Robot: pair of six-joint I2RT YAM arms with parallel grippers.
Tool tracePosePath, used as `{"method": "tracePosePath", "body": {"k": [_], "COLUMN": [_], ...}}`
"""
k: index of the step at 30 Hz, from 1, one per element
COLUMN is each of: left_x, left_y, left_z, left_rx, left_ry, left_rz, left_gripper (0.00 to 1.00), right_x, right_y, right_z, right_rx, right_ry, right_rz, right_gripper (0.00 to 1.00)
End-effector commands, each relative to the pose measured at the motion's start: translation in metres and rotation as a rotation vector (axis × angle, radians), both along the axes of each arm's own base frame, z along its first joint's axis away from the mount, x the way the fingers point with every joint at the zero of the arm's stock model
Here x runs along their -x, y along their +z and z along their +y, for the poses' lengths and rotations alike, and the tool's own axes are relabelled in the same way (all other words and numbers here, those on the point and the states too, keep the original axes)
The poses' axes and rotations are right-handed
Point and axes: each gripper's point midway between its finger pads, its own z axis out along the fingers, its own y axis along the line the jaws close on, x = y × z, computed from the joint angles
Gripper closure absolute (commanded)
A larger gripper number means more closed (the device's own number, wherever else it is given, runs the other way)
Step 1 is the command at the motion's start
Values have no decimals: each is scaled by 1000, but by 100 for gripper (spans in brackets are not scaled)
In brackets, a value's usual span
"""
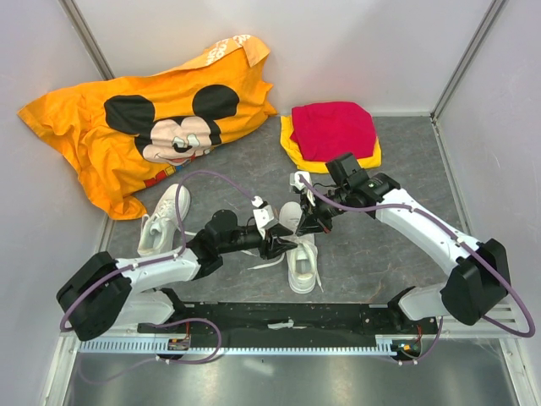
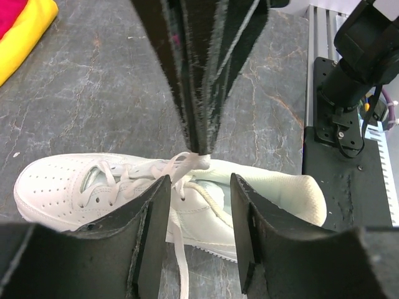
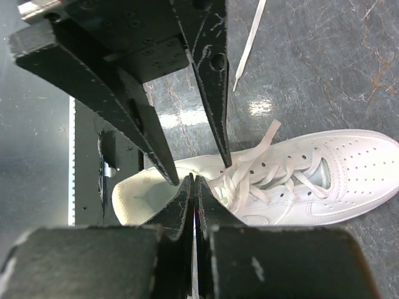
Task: Tie the shoes
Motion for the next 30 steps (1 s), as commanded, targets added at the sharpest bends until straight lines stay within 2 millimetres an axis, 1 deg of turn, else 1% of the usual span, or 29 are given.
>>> {"method": "tracePosePath", "body": {"k": [1, 5, 10, 13, 14, 15, 16, 18, 19, 21, 22, 24, 25, 26, 27, 29, 30], "left_x": [-10, -11, -5, -5, -6, -6, -6, -5, -4, -3, -3, -3, -2, 1, 2, 8, 8], "left_y": [32, 33, 37, 36, 36, 36, 35, 35, 33, 32, 31, 29, 27, 24, 23, 17, 16], "left_z": [-9, -9, -14, -16, -16, -16, -17, -17, -16, -16, -15, -12, -10, -8, -7, -5, -3], "left_rx": [93, 97, 113, 115, 115, 117, 116, 115, 112, 110, 104, 97, 91, 79, 68, 46, 31], "left_ry": [9, 4, -48, -52, -50, -52, -52, -59, -64, -75, -76, -86, -91, -101, -111, -136, -146], "left_rz": [-40, -45, -39, -35, -34, -32, -29, -29, -27, -30, -26, -30, -33, -31, -58, -56, -95], "left_gripper": [51, 51, 52, 57, 63, 66, 72, 78, 83, 87, 92, 96, 98, 98, 98, 98, 98], "right_x": [5, 6, 6, 6, 6, 6, 6, 5, 5, 5, 4, 2, 1, -2, -6, -15, -20], "right_y": [14, 14, 13, 14, 14, 14, 14, 13, 13, 13, 14, 13, 14, 14, 15, 18, 20], "right_z": [4, 4, 4, 4, 4, 4, 4, 4, 4, 4, 4, 4, 4, 3, 3, 1, 1], "right_rx": [-63, -65, -65, -66, -66, -65, -66, -63, -64, -63, -62, -56, -50, -44, -42, -43, -42], "right_ry": [30, 34, 34, 35, 36, 33, 33, 30, 30, 28, 25, 15, -4, -22, -41, -90, -103], "right_rz": [-32, -30, -30, -28, -29, -29, -30, -27, -28, -27, -29, -24, -5, 5, 20, 61, 70], "right_gripper": [100, 100, 100, 100, 100, 100, 100, 100, 100, 100, 100, 100, 96, 87, 64, 48, 42]}}
